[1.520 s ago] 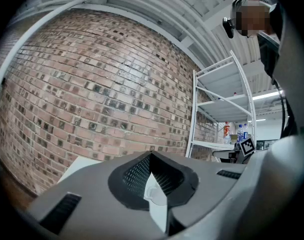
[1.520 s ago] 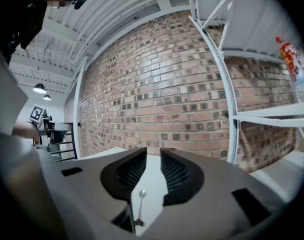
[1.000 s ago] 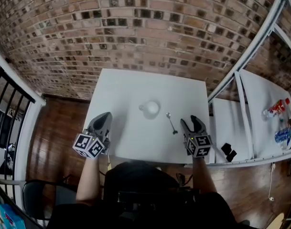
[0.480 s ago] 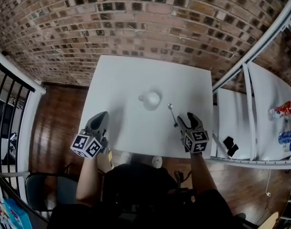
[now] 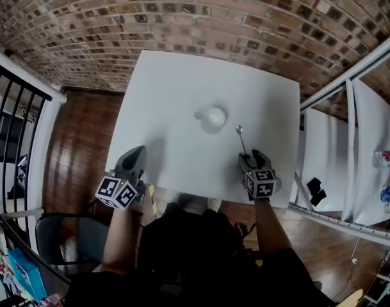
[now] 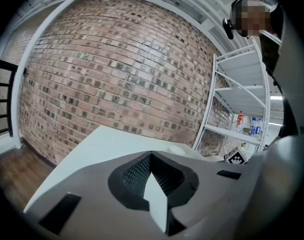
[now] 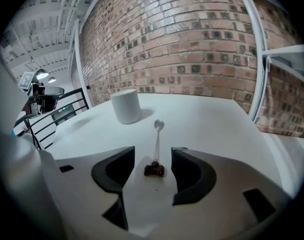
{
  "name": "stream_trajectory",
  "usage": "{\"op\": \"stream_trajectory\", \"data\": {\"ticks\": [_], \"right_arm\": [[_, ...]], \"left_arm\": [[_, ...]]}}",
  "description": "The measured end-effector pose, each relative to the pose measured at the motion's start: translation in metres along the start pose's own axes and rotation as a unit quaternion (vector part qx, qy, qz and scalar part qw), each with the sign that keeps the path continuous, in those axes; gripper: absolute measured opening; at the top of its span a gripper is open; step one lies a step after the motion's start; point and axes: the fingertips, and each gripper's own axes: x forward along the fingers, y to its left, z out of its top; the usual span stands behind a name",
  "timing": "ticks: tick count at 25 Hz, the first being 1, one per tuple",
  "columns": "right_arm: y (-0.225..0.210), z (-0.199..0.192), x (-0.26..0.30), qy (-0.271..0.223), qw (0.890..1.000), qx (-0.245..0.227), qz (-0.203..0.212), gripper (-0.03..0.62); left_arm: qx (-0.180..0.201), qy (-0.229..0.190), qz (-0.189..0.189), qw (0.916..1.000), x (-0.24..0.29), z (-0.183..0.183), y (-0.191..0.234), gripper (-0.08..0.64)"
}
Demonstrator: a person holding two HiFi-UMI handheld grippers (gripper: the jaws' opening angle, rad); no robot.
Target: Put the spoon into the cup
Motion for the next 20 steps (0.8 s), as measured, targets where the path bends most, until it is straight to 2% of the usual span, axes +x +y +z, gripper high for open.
{"op": "stream_trajectory", "data": {"ticks": [7,10,15,17,20], "right_arm": [[0.001,-0.018,0.004,0.035,0.999,-0.010,-0.012,0.229],[-0.003,-0.023,0.003,0.041,0.999,-0.018,-0.028,0.183],[-0.004,-0.025,0.003,0.055,0.998,-0.020,-0.036,0.173],[-0.002,-0.026,0.002,0.060,0.997,-0.025,-0.038,0.127],[0.001,-0.029,0.001,0.067,0.997,-0.033,-0.038,0.127]], "left_arm": [[-0.002,0.004,0.010,0.9999,-0.008,-0.002,0.009,0.003],[-0.003,0.007,0.006,1.0000,-0.006,-0.003,0.010,0.003],[-0.004,0.001,-0.002,1.0000,-0.003,-0.001,0.008,0.003],[-0.004,-0.001,-0.004,1.0000,-0.003,-0.001,0.007,0.003],[-0.004,-0.002,-0.003,1.0000,-0.006,-0.001,0.007,0.003]]}}
